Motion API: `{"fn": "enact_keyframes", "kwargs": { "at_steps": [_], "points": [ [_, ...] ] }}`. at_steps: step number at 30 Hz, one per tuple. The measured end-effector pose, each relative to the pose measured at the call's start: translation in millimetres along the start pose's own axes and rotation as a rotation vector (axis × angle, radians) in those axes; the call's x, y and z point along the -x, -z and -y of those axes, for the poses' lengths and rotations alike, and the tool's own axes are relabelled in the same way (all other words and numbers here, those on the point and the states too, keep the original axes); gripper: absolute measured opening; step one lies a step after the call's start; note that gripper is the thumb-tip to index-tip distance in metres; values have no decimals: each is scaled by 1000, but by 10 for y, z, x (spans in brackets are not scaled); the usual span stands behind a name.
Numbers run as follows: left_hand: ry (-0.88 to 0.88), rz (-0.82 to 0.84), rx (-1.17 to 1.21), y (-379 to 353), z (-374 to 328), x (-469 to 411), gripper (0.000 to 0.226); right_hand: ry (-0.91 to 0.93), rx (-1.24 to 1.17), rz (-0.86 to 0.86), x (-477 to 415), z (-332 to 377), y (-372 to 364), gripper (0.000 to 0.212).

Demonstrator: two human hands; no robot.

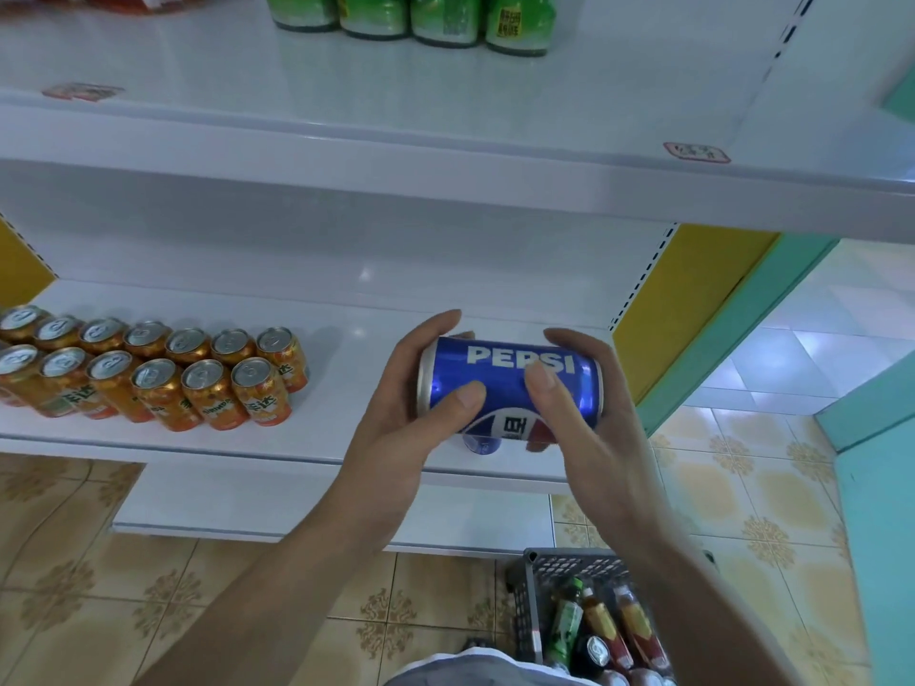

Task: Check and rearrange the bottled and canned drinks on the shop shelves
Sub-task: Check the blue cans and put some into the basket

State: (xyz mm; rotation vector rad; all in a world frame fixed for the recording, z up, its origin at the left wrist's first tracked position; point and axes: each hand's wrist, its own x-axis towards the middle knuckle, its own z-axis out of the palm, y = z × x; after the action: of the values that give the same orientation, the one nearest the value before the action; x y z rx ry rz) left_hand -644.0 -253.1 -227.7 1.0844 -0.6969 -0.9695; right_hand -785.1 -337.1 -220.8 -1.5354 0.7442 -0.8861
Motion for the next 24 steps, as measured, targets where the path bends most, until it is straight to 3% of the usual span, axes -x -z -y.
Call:
{"fn": "enact_keyframes", "kwargs": {
  "at_steps": [3,6,11,16,24],
  "points": [
    [62,-74,30,-4,-27,-26,56,45,64,90,19,-6,11,74],
    [139,-126,61,-25,-29,-34,78,61,86,51,26,2,7,70],
    [298,-200,369,-73,38,-27,50,74,144,-7,46,107,-101,73],
    [454,-68,639,-146,151,25,43,245,504,-69,116,196,-221,71],
    [487,-113,560,-118,285,16,46,257,503,-4,154,106,-65,77]
  ]
}}
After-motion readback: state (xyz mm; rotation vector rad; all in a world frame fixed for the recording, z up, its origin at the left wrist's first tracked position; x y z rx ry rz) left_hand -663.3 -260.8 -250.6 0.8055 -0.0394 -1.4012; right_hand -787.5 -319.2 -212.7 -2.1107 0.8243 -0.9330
